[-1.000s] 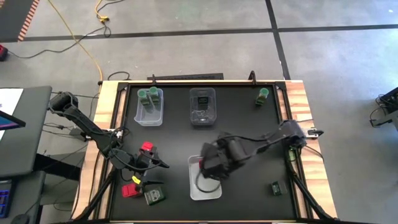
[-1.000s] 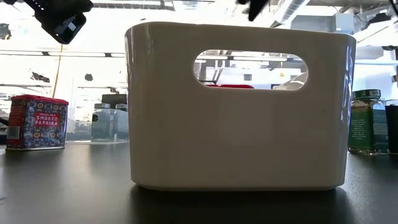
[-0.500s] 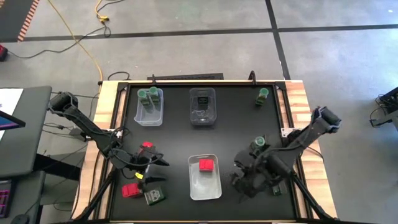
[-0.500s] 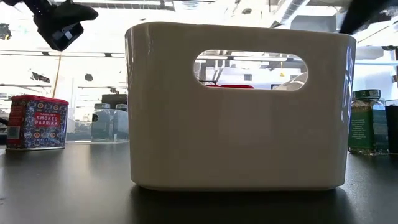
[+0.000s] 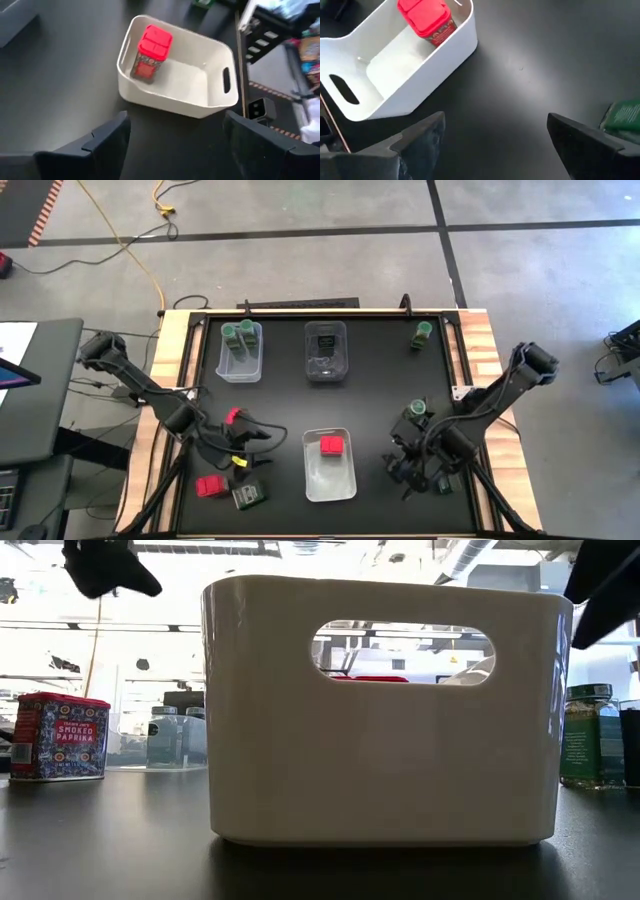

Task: Sort spices by type
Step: Put the bottom left black seasoning can into the black bin

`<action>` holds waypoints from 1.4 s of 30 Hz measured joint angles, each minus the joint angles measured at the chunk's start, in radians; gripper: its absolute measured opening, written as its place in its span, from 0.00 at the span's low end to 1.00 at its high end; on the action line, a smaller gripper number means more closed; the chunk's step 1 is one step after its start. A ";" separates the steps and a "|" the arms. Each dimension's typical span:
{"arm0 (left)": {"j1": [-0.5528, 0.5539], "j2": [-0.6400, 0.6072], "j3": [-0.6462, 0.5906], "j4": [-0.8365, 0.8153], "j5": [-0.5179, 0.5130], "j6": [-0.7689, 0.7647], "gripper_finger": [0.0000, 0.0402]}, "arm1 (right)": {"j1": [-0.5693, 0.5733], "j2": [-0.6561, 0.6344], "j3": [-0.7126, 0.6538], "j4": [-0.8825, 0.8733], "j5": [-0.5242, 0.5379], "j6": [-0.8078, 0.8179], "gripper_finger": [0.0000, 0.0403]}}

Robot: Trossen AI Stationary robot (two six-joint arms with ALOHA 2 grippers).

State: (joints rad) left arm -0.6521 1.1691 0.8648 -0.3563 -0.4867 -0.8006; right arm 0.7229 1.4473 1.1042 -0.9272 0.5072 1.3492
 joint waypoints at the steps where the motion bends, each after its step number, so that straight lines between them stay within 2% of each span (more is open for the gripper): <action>1: 0.000 0.017 0.033 -0.042 0.000 -0.025 0.75 | -0.004 -0.009 -0.003 -0.001 0.000 -0.030 0.94; 6: 0.002 0.095 0.136 -0.100 -0.001 -0.099 0.75 | -0.021 -0.061 -0.036 -0.004 0.000 -0.160 0.94; 12: 0.002 0.165 0.144 0.022 -0.001 -0.099 0.75 | -0.026 -0.125 -0.077 -0.003 -0.001 -0.251 0.94; 18: 0.010 0.243 0.144 0.116 0.000 -0.135 0.75 | -0.025 -0.192 -0.137 -0.008 -0.003 -0.259 0.94; 24: 0.012 0.342 0.144 0.197 0.007 -0.242 0.75 | -0.025 -0.240 -0.193 0.033 -0.008 -0.258 0.94; 27: 0.022 0.377 0.144 0.192 0.008 -0.273 0.75 | -0.023 -0.246 -0.201 0.059 -0.010 -0.238 0.94; 31: 0.033 0.387 0.144 0.145 0.011 -0.304 0.80 | -0.007 -0.246 -0.202 0.109 -0.011 -0.225 0.94; 38: 0.037 0.343 0.144 0.094 0.013 -0.245 0.98 | 0.012 -0.246 -0.202 0.214 -0.012 -0.188 0.94; 42: 0.037 0.322 0.144 0.082 0.016 -0.190 0.97 | 0.012 -0.246 -0.202 0.225 -0.012 -0.141 0.94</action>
State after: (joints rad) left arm -0.6151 1.4912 1.0088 -0.2739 -0.4709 -0.9901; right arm 0.7349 1.2015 0.9024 -0.7017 0.4953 1.2083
